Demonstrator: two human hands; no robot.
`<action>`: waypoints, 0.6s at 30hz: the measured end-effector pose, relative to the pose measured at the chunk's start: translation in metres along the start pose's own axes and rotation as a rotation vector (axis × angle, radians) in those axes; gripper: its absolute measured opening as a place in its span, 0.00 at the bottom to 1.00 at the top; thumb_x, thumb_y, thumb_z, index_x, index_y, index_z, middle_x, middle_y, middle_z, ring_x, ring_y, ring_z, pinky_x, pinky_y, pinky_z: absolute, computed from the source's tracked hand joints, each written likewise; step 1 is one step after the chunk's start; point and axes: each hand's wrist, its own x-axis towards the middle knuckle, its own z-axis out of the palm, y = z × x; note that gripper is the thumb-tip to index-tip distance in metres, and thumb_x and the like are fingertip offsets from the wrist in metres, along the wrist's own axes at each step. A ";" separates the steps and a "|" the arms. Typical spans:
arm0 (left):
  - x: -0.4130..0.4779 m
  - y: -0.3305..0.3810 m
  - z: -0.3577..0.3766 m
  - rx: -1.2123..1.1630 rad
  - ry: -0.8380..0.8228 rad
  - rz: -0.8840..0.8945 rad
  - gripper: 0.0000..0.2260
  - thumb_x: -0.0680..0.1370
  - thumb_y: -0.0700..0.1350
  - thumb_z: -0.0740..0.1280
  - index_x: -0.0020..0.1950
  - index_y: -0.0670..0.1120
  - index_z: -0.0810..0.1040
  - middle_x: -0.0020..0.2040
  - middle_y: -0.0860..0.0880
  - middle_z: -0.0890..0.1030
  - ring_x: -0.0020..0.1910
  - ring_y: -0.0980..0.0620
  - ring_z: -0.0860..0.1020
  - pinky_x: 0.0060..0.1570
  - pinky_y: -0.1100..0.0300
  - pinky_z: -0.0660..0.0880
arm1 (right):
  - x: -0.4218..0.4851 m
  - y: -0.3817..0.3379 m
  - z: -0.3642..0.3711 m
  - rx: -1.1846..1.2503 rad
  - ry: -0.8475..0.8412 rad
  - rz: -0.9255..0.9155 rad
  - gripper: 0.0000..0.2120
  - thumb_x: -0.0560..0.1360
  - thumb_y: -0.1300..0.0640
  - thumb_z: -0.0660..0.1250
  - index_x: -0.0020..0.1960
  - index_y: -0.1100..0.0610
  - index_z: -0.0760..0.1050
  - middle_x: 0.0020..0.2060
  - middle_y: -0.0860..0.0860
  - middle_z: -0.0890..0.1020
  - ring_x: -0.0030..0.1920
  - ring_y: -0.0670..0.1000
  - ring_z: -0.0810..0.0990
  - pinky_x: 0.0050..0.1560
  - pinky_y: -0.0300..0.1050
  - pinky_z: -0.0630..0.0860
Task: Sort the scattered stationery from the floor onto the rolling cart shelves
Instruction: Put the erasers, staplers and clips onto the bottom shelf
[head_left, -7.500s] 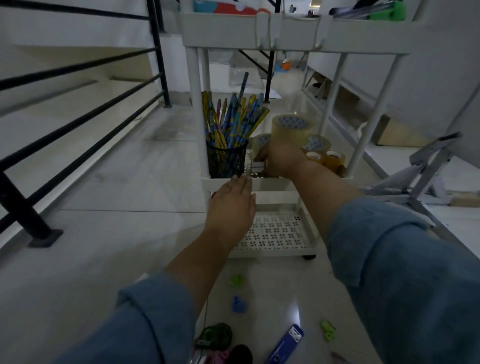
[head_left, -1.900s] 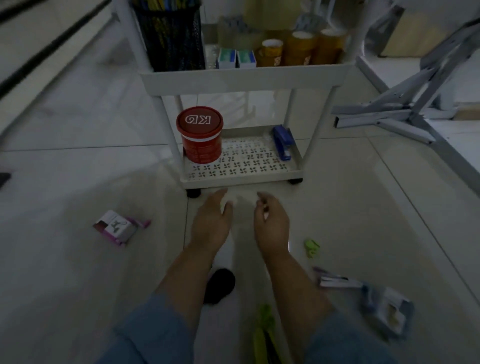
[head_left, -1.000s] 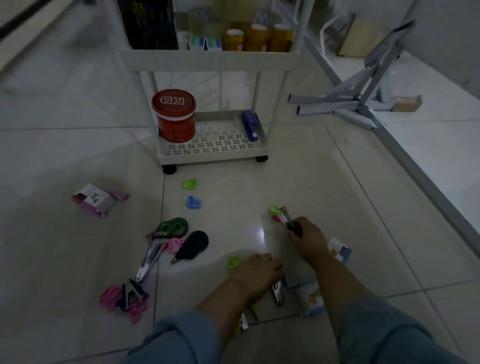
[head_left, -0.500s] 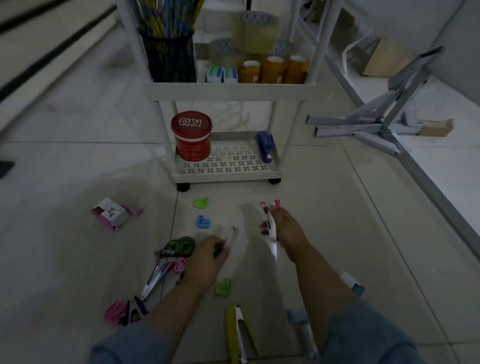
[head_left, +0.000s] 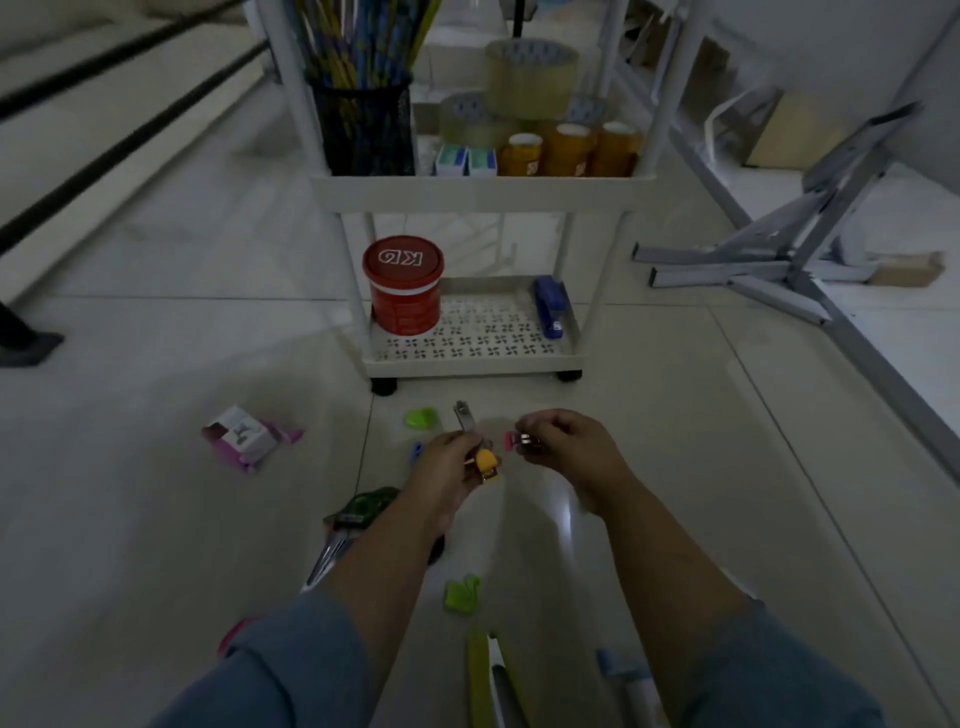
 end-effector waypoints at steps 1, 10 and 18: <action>0.004 0.001 0.001 0.010 -0.010 0.002 0.07 0.81 0.40 0.58 0.47 0.40 0.74 0.46 0.44 0.77 0.45 0.47 0.77 0.45 0.57 0.76 | 0.001 -0.002 -0.001 -0.041 0.001 -0.020 0.06 0.76 0.65 0.64 0.49 0.63 0.79 0.45 0.60 0.82 0.44 0.54 0.81 0.47 0.43 0.80; 0.041 0.021 0.004 0.027 -0.007 0.076 0.07 0.80 0.39 0.61 0.43 0.43 0.74 0.44 0.44 0.77 0.46 0.46 0.77 0.42 0.60 0.78 | 0.039 -0.008 0.008 -0.094 0.201 -0.098 0.21 0.73 0.62 0.70 0.64 0.64 0.73 0.59 0.57 0.78 0.59 0.55 0.77 0.64 0.53 0.74; 0.098 0.085 0.006 -0.002 -0.054 0.173 0.10 0.80 0.43 0.62 0.56 0.38 0.76 0.48 0.45 0.78 0.44 0.51 0.77 0.37 0.62 0.76 | 0.144 -0.058 0.018 -0.502 0.406 -0.393 0.11 0.76 0.65 0.64 0.55 0.67 0.79 0.48 0.59 0.83 0.47 0.58 0.81 0.49 0.40 0.78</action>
